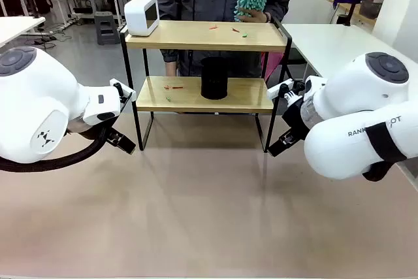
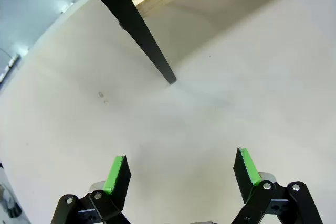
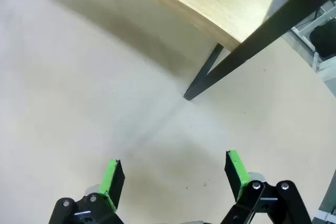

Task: Clean the shelf.
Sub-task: Pick up the Duster from the human.

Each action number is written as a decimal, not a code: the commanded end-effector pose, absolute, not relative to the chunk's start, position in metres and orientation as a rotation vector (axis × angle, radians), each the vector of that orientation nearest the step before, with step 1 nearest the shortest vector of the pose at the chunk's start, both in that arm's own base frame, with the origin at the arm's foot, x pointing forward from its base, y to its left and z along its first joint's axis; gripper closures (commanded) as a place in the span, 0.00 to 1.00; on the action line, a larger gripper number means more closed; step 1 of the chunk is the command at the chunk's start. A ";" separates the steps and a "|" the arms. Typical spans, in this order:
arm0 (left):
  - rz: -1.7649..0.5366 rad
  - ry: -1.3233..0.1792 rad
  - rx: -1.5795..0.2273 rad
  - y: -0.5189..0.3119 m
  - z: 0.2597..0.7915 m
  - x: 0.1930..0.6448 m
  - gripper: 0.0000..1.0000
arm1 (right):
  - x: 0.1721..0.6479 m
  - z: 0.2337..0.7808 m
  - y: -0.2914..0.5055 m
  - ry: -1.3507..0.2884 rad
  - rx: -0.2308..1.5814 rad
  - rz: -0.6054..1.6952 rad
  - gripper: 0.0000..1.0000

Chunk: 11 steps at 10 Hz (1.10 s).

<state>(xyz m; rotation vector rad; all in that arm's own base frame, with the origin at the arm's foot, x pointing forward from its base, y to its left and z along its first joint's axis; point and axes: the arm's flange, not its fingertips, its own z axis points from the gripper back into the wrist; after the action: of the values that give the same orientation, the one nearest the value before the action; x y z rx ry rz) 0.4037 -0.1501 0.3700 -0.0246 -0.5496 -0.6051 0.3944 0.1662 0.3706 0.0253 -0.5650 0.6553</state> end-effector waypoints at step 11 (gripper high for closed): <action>-0.775 -0.467 -0.152 -0.144 0.403 0.384 0.00 | 0.390 0.408 0.158 -0.404 0.096 0.663 0.00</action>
<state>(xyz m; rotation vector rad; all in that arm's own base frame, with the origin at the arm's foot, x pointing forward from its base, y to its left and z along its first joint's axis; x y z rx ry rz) 0.3984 -0.1567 0.3753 -0.0546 -0.5266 -0.6546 0.3921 0.1669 0.3740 0.0399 -0.5104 0.6502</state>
